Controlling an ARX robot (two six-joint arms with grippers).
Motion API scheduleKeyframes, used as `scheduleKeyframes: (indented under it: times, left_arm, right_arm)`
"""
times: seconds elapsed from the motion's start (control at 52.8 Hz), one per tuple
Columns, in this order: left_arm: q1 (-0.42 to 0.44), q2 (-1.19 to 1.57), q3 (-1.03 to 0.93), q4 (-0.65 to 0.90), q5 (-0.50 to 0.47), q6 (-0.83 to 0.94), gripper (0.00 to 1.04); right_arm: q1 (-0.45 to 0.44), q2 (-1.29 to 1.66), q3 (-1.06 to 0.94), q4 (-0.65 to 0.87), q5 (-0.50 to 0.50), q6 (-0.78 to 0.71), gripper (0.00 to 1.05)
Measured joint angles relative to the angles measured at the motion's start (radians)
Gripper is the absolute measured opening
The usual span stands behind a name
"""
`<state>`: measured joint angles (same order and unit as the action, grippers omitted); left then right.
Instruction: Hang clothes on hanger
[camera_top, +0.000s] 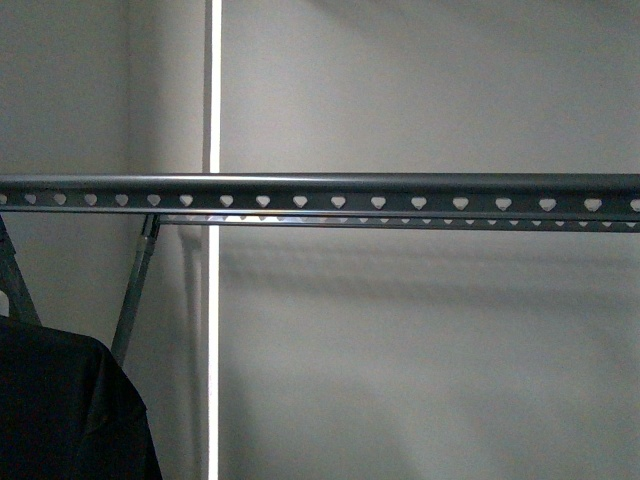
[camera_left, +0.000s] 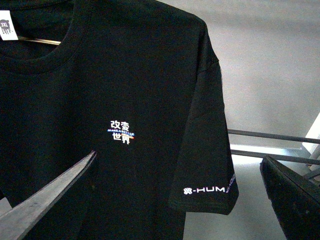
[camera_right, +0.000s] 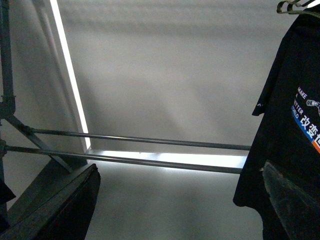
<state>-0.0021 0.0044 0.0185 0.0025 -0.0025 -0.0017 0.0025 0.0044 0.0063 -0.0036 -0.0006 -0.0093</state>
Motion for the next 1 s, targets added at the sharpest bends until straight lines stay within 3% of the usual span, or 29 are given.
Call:
scheduleKeyframes:
  times: [0.398, 0.436, 0.455, 0.512, 0.55, 0.682, 0.815, 1.005]
  left_arm:
    - [0.000, 0.000, 0.000, 0.000, 0.000, 0.000, 0.98]
    - [0.012, 0.008, 0.002, -0.006, 0.029, -0.002, 0.98]
    - [0.031, 0.021, 0.007, -0.017, 0.110, -0.009, 0.98]
    - [0.060, 0.080, 0.018, -0.018, 0.236, -0.025, 0.98]
    - [0.059, 0.165, 0.034, 0.013, 0.258, -0.038, 0.98]
    - [0.015, 0.547, 0.212, 0.185, 0.050, -0.180, 0.98]
    - [0.015, 0.867, 0.454, 0.224, -0.097, -0.398, 0.98]
    - [-0.004, 1.266, 0.809, 0.130, -0.256, -0.685, 0.98]
  right_arm:
    - [0.000, 0.000, 0.000, 0.000, 0.000, 0.000, 0.97]
    - [0.000, 0.000, 0.000, 0.000, 0.000, 0.000, 0.97]
    - [0.000, 0.000, 0.000, 0.000, 0.000, 0.000, 0.97]
    - [0.000, 0.000, 0.000, 0.000, 0.001, 0.000, 0.97]
    - [0.000, 0.000, 0.000, 0.000, -0.002, 0.000, 0.97]
    - [0.000, 0.000, 0.000, 0.000, 0.000, 0.000, 0.97]
    - [0.000, 0.000, 0.000, 0.000, -0.001, 0.000, 0.97]
    - [0.000, 0.000, 0.000, 0.000, -0.001, 0.000, 0.97]
